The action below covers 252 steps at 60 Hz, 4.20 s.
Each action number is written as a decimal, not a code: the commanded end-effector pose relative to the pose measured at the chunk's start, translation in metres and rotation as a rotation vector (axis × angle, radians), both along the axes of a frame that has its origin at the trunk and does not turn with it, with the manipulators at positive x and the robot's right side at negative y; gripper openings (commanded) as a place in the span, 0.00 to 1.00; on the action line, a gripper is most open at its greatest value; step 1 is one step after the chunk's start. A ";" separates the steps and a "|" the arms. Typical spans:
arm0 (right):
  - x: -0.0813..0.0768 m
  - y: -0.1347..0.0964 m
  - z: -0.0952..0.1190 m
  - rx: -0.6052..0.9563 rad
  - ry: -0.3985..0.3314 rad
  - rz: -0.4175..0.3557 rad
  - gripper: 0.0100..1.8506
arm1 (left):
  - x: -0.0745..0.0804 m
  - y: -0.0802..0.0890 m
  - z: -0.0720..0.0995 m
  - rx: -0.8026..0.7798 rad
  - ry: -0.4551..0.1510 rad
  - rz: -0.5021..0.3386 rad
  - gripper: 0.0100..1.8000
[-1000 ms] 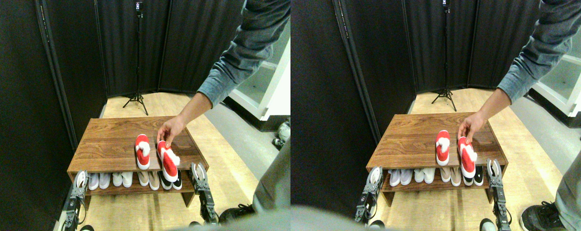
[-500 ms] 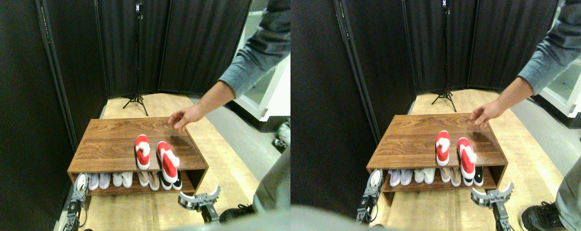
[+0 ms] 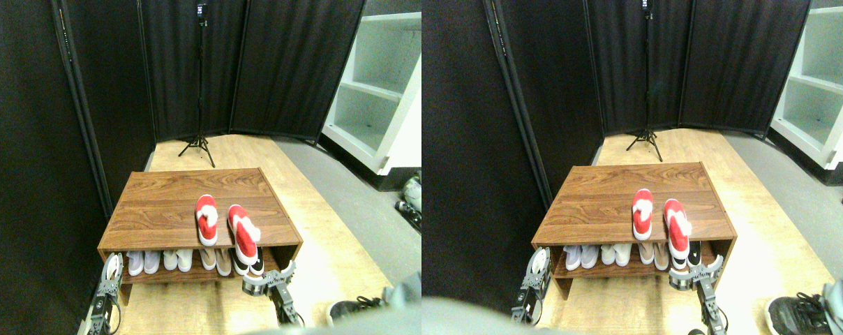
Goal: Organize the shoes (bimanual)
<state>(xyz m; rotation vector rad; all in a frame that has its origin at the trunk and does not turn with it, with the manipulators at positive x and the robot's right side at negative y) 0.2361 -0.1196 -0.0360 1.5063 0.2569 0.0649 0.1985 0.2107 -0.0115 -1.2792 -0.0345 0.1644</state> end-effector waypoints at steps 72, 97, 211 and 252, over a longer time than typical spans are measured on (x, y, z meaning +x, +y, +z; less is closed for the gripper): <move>0.040 0.012 -0.014 0.040 0.040 0.020 0.72 | -0.003 0.003 0.013 0.030 -0.077 0.012 0.00; -0.003 -0.010 0.025 0.034 -0.084 0.035 0.71 | -0.006 0.001 0.012 0.005 -0.083 -0.005 0.00; 0.121 -0.051 -0.021 -0.113 0.010 -0.291 0.00 | -0.026 0.005 0.013 0.032 -0.119 0.064 0.00; 0.139 0.005 -0.032 -0.024 0.088 -0.198 0.00 | -0.042 0.012 0.014 0.072 -0.153 0.129 0.00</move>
